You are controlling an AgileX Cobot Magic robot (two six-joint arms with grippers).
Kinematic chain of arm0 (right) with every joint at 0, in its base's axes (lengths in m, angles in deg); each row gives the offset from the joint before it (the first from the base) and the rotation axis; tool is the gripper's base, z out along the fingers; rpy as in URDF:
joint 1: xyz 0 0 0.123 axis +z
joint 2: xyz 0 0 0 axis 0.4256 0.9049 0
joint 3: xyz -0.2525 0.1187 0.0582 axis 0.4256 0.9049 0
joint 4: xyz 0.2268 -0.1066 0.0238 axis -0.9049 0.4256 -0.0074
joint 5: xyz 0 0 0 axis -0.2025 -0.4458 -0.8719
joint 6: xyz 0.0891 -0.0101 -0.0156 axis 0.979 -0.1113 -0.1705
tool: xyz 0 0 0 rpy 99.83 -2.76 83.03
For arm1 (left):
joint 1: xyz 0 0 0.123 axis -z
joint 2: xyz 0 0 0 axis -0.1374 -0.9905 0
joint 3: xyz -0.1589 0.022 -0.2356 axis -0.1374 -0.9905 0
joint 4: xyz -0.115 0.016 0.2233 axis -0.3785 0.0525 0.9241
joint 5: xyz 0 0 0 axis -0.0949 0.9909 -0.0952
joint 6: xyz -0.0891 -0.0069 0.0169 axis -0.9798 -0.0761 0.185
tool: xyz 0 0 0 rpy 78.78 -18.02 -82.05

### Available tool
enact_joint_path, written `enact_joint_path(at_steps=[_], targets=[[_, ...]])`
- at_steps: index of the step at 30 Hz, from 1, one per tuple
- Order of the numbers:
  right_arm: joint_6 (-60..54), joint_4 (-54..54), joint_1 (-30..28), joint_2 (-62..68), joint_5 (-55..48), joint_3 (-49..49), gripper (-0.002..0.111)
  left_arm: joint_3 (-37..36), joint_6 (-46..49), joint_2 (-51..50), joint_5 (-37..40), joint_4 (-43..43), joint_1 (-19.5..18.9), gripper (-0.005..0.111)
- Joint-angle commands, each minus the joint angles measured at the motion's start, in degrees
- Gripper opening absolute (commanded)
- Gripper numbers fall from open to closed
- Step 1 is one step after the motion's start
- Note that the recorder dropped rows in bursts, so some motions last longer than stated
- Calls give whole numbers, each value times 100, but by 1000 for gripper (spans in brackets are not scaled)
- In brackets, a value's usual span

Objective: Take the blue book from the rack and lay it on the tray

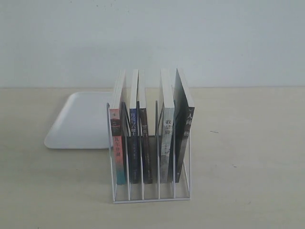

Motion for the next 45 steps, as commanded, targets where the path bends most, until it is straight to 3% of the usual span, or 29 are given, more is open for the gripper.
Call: enact_joint_path(at_steps=[1, 6, 8, 11, 15, 21, 29, 35, 39, 45], targets=[[-18, 59, -34, -23, 76, -7, 0, 100, -114, -2, -1366, 28, 23, 4], [-18, 59, -34, -23, 76, -7, 0, 1041, -267, -1261, -495, 117, 23, 4], [-18, 59, -34, -23, 76, -7, 0, 1863, -267, -2115, 632, 590, 23, 4], [-18, 59, -34, -23, 76, -7, 0, 3326, 98, -3318, 2965, 1043, 23, 4], [-18, 59, -34, -23, 76, -7, 0, 5100, 1558, -4825, 5126, 614, 78, 4], [-18, 59, -34, -23, 76, -7, 0, 6348, 2858, -6744, 7614, -434, 78, 4], [-18, 59, -34, -23, 76, -7, 0, 6284, 2987, -7938, 7865, -393, 89, 4], [-18, 59, -34, -23, 76, -7, 0, 5268, 2830, -7974, 6425, -368, 307, 4], [-18, 59, -34, -23, 76, -7, 0, 4865, 2877, -8008, 6102, -444, 894, 4], [-18, 59, -34, -23, 76, -7, 0, 4868, 1778, -8205, 5235, 221, 1996, 4]])
